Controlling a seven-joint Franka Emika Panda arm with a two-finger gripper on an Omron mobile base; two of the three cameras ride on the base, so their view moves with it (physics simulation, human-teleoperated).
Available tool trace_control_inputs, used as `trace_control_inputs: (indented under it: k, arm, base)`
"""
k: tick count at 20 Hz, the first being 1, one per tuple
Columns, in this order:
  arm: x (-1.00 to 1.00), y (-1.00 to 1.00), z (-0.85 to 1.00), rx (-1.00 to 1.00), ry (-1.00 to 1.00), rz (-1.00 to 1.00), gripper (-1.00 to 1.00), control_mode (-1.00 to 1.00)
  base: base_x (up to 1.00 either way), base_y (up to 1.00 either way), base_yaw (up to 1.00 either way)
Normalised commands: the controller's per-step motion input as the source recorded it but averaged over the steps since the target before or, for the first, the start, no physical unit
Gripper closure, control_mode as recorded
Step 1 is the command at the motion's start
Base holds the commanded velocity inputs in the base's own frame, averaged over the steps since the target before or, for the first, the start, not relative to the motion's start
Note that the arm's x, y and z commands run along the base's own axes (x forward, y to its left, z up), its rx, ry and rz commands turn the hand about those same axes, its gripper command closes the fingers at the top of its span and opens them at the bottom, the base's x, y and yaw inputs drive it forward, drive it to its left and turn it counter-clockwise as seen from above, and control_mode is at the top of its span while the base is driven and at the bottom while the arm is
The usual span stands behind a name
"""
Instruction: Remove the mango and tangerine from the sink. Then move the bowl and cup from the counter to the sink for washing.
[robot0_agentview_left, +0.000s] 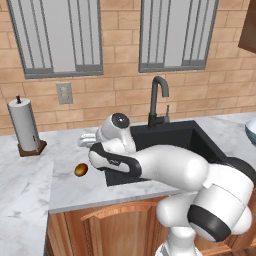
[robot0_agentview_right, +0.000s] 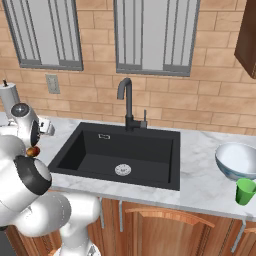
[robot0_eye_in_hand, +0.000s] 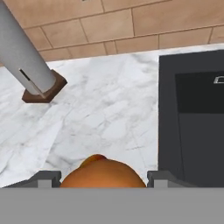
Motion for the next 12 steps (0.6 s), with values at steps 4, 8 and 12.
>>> trace_control_inputs:
  k: [4, 8, 12]
  arm:
    - [0.03, 0.22, -0.06, 0.02, 0.03, 0.00, 1.00, -1.00]
    - [0.05, 0.20, -0.13, 0.00, 0.05, 0.00, 1.00, -1.00]
    - [0.09, 0.17, -0.12, 0.00, 0.05, 0.00, 1.00, -1.00]
  base:
    - [0.00, 0.00, 0.00]
    - [0.00, 0.00, 0.00]
    - [0.00, 0.00, 0.00]
